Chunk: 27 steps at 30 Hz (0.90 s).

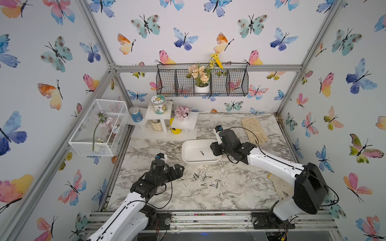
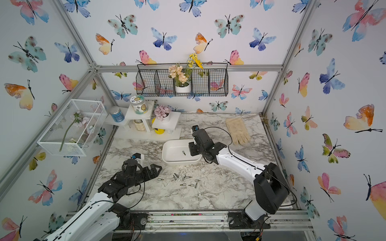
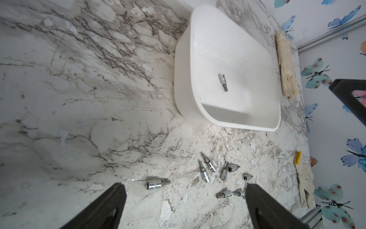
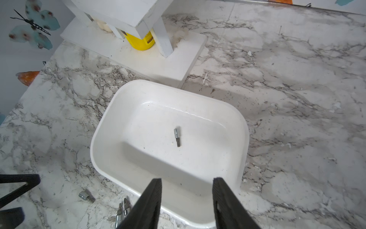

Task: Put the bit on the desktop into the storage box
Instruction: Pick up the screwdriver bit from the center of the board.

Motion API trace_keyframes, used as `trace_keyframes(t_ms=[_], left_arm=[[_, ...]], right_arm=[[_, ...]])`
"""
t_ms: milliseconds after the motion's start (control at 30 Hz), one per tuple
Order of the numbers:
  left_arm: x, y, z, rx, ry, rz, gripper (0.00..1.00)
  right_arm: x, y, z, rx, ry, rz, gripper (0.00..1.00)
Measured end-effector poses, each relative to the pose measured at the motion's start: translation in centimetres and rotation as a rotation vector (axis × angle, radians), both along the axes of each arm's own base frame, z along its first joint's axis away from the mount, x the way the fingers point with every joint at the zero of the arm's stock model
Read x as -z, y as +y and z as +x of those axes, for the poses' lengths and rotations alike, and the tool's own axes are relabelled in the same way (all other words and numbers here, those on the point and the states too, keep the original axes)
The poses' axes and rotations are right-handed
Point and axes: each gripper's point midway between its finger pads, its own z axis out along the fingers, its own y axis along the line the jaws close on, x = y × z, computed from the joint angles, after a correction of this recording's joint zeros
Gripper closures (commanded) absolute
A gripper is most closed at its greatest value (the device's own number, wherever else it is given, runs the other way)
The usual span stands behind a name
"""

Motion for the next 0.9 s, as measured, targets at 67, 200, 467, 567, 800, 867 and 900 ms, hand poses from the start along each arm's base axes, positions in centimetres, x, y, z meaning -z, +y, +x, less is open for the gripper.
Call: trace_keyframes(t_ms=[67, 200, 467, 567, 800, 867, 900], left_arm=[[0.3, -0.6, -0.5, 0.014, 0.015, 0.006, 0.0], [0.6, -1.7, -1.3, 0.038, 0.037, 0.002, 0.01], [3.1, -2.2, -3.2, 0.03, 0.106, 0.011, 0.03], [3.8, -2.3, -3.7, 0.024, 0.122, 0.022, 0.04], [5.7, -2.3, -4.2, 0.015, 0.158, 0.035, 0.05], [6.0, -2.4, -4.1, 0.013, 0.165, 0.038, 0.05], [6.1, -2.4, -4.1, 0.013, 0.166, 0.038, 0.05]], right_arm=[[-0.4, -1.2, -0.9, 0.009, -0.025, 0.013, 0.45], [-0.4, -3.6, -2.7, 0.033, -0.059, 0.022, 0.36], [0.4, -6.2, -4.4, 0.084, -0.085, 0.042, 0.09], [0.8, -6.8, -4.7, 0.102, -0.089, 0.044, 0.08], [1.4, -7.7, -5.3, 0.129, -0.086, 0.05, 0.08], [1.3, -7.8, -5.2, 0.134, -0.087, 0.054, 0.08], [1.3, -7.8, -5.2, 0.136, -0.087, 0.056, 0.08]])
